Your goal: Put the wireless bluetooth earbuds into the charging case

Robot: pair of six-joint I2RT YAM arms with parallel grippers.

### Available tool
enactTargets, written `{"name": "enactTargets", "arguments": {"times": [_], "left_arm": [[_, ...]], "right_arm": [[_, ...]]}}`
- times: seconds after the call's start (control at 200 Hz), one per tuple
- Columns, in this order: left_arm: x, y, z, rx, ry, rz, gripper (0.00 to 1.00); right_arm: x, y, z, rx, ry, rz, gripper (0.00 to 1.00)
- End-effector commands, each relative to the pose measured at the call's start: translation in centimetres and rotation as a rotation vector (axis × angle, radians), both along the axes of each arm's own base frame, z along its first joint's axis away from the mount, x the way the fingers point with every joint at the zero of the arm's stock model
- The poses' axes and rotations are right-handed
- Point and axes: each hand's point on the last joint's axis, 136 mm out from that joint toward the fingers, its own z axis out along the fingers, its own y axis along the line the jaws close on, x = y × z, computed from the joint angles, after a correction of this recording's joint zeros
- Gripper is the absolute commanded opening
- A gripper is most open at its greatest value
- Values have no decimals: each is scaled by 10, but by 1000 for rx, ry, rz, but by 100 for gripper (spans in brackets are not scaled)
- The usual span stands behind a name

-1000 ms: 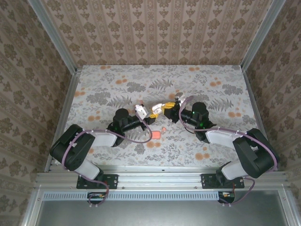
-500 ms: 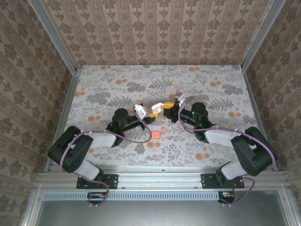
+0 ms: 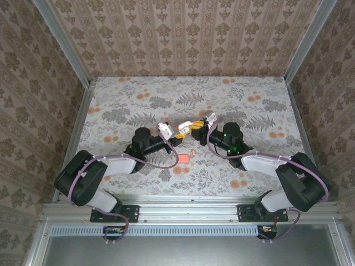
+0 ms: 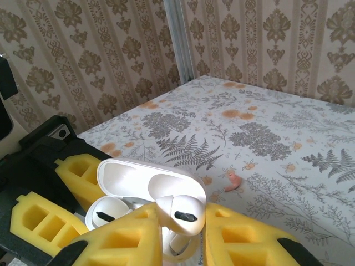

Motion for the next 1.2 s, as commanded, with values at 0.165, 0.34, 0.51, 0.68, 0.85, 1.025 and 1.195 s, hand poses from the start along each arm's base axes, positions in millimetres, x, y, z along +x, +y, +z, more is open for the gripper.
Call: {"name": "enactTargets", "arguments": {"times": [0.165, 0.34, 0.51, 0.68, 0.85, 1.025, 1.195], "left_arm": [[-6, -2, 27, -61, -66, -17, 8], [-6, -2, 26, -57, -67, -17, 8], [-7, -3, 25, -54, -64, -20, 8], [-6, -2, 25, -53, -65, -16, 8], [-6, -3, 24, -51, -64, -19, 8], [-5, -3, 23, -47, -62, -18, 8], [-5, -3, 23, -47, -60, -16, 8]], "right_arm": [[2, -9, -18, -75, 25, -58, 22], [-2, -4, -18, -75, 32, -33, 25], [-3, -1, -15, -64, 34, -15, 30], [-1, 2, -12, -58, 30, -7, 31], [-1, 4, -9, -53, 26, 0, 35], [0, 5, -4, -51, 19, 0, 38], [1, 5, -4, -49, 22, 1, 40]]}}
